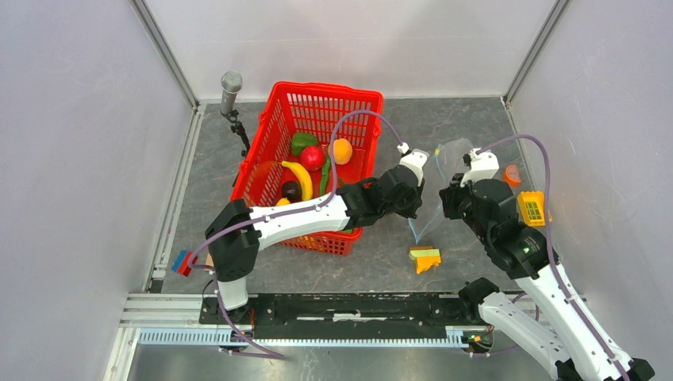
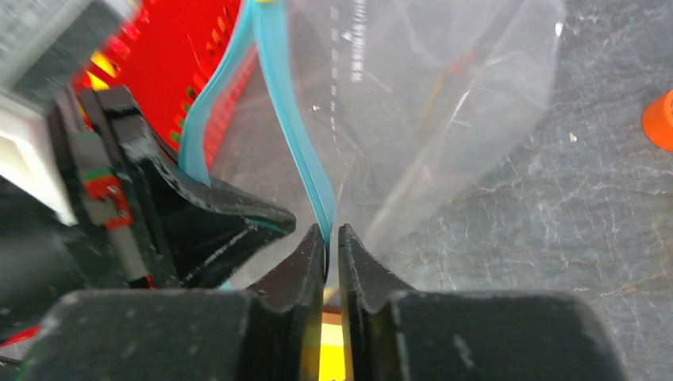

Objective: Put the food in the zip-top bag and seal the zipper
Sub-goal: Open the zipper of the food storage bag at the center of the board.

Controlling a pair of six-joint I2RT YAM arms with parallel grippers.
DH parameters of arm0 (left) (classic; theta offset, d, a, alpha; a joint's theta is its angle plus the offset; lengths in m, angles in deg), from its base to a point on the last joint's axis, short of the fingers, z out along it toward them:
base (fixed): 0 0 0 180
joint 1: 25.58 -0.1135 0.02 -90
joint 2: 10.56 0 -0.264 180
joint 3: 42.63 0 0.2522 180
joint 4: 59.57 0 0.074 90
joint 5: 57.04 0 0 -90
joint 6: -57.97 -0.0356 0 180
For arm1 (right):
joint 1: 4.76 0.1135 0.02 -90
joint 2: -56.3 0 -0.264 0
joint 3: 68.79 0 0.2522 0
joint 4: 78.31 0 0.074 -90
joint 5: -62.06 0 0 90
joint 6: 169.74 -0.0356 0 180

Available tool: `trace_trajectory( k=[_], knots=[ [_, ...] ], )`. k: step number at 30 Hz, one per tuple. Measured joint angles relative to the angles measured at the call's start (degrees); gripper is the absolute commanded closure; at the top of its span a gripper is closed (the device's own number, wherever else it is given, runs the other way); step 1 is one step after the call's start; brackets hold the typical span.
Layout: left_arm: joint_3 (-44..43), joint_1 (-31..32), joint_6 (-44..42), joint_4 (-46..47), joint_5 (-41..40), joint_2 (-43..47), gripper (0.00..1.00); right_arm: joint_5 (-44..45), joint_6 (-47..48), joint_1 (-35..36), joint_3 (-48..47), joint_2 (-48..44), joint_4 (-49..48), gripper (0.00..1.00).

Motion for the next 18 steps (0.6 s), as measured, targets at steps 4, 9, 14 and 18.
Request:
trace_trajectory(
  k=[4,9,14,18],
  knots=[
    [-1.3,0.0,1.0,-0.2,-0.9,0.0,0.98,-0.3,-0.6,0.0,1.8,-0.5,0.6,0.7],
    [-3.4,0.1,2.1,-0.1,-2.1,0.0,0.98,-1.5,-1.8,0.0,4.9,-1.6,-1.1,0.67],
    [-3.6,0.3,2.4,-0.2,-3.0,-0.1,0.98,-2.9,-3.4,0.0,8.3,-2.8,-3.7,0.94],
    [-3.6,0.4,2.4,-0.2,-3.5,-0.2,0.98,-3.0,-4.5,0.0,9.6,-3.8,-5.3,1.0]
  ],
)
